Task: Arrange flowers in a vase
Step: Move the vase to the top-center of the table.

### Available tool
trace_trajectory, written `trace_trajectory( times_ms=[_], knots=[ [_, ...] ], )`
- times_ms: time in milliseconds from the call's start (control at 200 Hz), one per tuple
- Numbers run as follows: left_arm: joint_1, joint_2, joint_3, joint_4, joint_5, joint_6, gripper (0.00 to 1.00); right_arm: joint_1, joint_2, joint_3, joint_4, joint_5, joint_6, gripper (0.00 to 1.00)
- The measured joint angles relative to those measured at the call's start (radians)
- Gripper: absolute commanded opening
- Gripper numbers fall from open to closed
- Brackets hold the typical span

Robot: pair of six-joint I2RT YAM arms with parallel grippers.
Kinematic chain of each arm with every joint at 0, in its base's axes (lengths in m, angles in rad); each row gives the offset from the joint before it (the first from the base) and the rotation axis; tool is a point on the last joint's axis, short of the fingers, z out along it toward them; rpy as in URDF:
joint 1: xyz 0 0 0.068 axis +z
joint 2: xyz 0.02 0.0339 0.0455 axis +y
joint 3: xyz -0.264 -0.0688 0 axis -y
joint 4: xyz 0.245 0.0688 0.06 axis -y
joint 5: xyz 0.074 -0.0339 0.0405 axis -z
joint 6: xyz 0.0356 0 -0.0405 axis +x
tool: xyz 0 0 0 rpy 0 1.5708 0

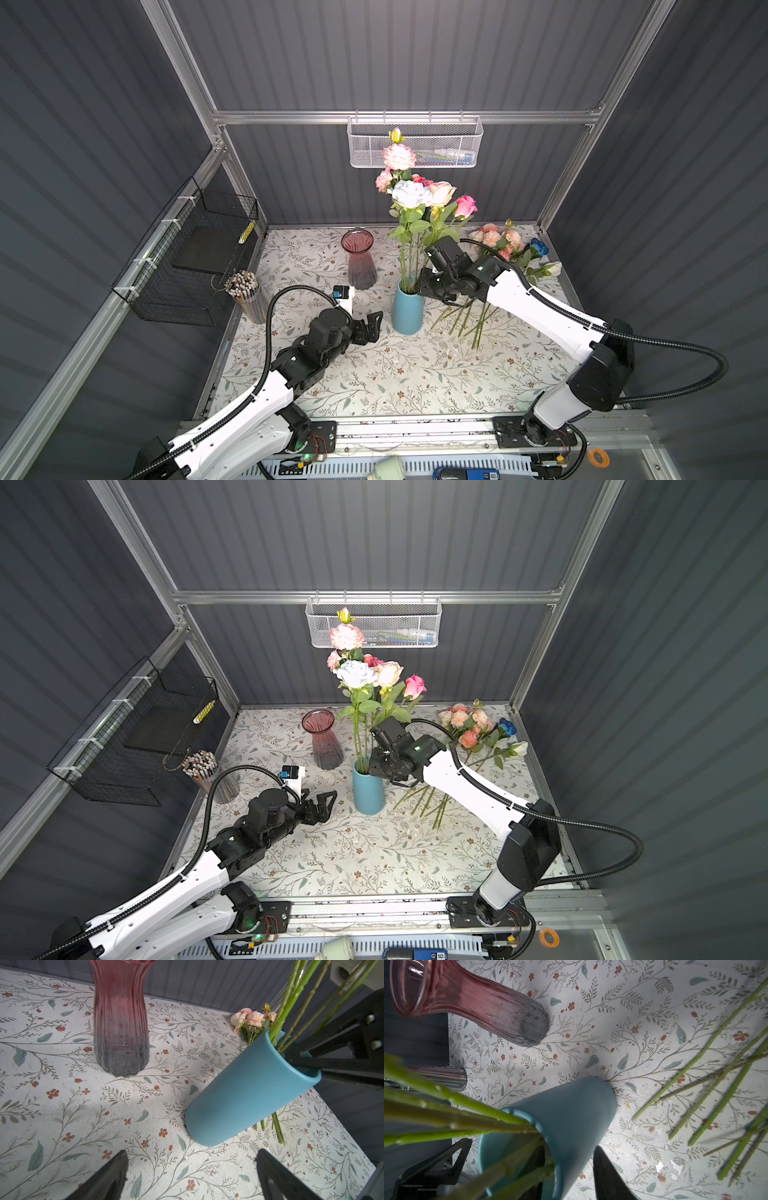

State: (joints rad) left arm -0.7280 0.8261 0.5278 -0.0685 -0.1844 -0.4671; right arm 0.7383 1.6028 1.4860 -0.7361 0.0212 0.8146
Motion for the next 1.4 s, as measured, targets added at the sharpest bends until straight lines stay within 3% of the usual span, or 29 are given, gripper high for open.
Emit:
trace_trajectory(
  times_ms=[775, 1401],
  knots=[
    [0.0, -0.045, -0.013, -0.028, -0.019, 0.0, 0.97, 0.0, 0.023, 0.022, -0.016, 0.043, -0.08, 0.26],
    [0.0, -0.045, -0.013, -0.038, -0.022, 0.0, 0.97, 0.037, 0.024, 0.04, -0.074, 0.149, -0.174, 0.17]
  ],
)
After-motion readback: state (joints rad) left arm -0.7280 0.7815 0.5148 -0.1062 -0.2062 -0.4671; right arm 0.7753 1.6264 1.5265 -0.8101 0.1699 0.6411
